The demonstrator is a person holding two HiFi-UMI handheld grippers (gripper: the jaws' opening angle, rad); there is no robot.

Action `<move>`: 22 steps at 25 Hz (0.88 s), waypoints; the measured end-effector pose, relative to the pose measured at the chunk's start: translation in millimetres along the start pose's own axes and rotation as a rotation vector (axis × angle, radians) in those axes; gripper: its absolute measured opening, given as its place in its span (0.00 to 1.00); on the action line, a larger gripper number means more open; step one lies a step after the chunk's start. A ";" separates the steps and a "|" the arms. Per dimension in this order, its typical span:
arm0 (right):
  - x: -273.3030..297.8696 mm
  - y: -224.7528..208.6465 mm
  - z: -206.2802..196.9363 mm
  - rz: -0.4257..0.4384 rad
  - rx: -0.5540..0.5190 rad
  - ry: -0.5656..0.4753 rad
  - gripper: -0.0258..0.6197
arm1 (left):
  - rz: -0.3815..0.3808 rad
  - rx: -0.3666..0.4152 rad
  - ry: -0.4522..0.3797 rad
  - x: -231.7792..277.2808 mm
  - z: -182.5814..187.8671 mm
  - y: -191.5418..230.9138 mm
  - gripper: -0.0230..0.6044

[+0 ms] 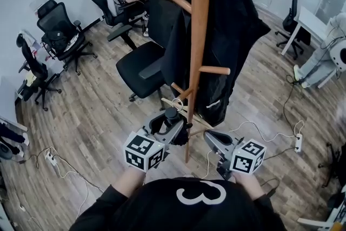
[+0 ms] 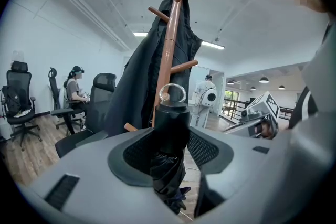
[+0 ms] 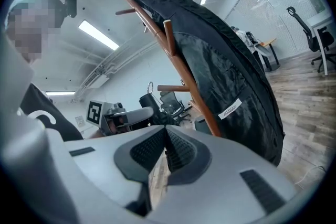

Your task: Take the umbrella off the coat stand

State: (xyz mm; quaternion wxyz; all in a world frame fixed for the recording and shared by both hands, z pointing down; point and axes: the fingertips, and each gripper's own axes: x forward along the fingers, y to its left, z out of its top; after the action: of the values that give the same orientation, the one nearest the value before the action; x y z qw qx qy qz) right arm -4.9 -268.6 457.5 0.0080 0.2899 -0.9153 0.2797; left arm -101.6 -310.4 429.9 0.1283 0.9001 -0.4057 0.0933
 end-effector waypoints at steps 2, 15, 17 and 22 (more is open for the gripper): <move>0.2 3.0 1.2 0.002 -0.007 0.002 0.08 | -0.007 0.001 -0.005 -4.7 0.0 -4.1 0.37; -22.2 50.5 -14.6 0.000 -0.058 0.013 0.08 | -0.049 0.019 -0.042 -62.4 -14.7 -49.8 0.37; -27.6 61.4 -20.6 0.005 -0.060 0.011 0.08 | -0.053 0.018 -0.038 -72.4 -19.4 -58.7 0.37; -44.5 87.7 -34.7 0.014 -0.064 -0.002 0.08 | -0.060 0.030 -0.025 -98.4 -30.1 -83.6 0.37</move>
State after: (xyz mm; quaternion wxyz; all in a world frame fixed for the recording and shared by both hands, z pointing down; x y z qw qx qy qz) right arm -19.9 -167.9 434.4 0.0146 0.2835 -0.9257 0.2499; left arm -104.8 -178.3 418.7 0.1127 0.9148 -0.3786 0.0840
